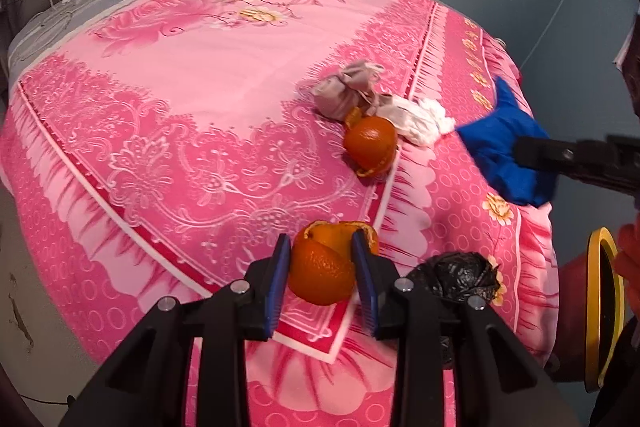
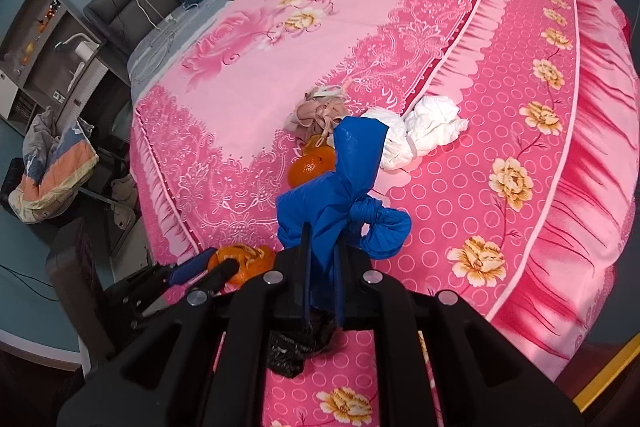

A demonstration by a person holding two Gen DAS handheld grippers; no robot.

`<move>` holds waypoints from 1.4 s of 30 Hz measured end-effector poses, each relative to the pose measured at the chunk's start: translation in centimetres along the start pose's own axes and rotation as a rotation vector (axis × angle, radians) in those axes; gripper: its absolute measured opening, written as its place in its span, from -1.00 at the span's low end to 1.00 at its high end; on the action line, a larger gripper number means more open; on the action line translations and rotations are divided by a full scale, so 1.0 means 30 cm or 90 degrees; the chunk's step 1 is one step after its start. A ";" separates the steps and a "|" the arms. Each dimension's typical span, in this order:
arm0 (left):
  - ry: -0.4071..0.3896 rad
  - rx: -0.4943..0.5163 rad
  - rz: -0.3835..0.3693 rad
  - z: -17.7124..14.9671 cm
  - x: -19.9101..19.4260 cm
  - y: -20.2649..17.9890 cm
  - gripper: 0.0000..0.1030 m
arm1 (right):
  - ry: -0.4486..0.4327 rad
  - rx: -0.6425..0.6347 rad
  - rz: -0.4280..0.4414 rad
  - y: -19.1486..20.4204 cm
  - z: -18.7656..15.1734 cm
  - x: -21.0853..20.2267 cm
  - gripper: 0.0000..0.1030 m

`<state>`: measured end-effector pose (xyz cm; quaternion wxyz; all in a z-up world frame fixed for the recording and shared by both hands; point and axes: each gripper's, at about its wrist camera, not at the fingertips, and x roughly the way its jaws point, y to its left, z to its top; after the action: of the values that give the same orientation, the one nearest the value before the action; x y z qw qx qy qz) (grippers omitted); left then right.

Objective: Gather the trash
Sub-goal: 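Grasp the orange peel with the left gripper while the right gripper grasps the blue cloth, then carry the orange peel and blue cloth to the bin and release both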

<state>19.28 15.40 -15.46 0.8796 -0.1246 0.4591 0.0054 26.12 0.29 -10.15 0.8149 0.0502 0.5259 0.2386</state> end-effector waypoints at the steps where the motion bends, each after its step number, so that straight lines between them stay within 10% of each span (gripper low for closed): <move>1: -0.004 -0.007 0.007 0.002 -0.009 0.013 -0.42 | -0.004 -0.002 0.002 0.002 -0.006 -0.021 -0.83; 18: -0.053 -0.051 0.032 0.018 -0.173 0.079 -0.42 | -0.083 -0.015 0.029 0.000 -0.090 -0.296 -0.83; 42: -0.132 -0.012 -0.008 0.028 -0.428 -0.151 -0.42 | -0.237 -0.032 0.040 -0.043 -0.219 -0.723 -0.83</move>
<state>13.10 12.56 -3.64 0.9211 -0.1345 0.3650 0.0169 13.54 -11.52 4.58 0.8912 0.0900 0.3579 0.2636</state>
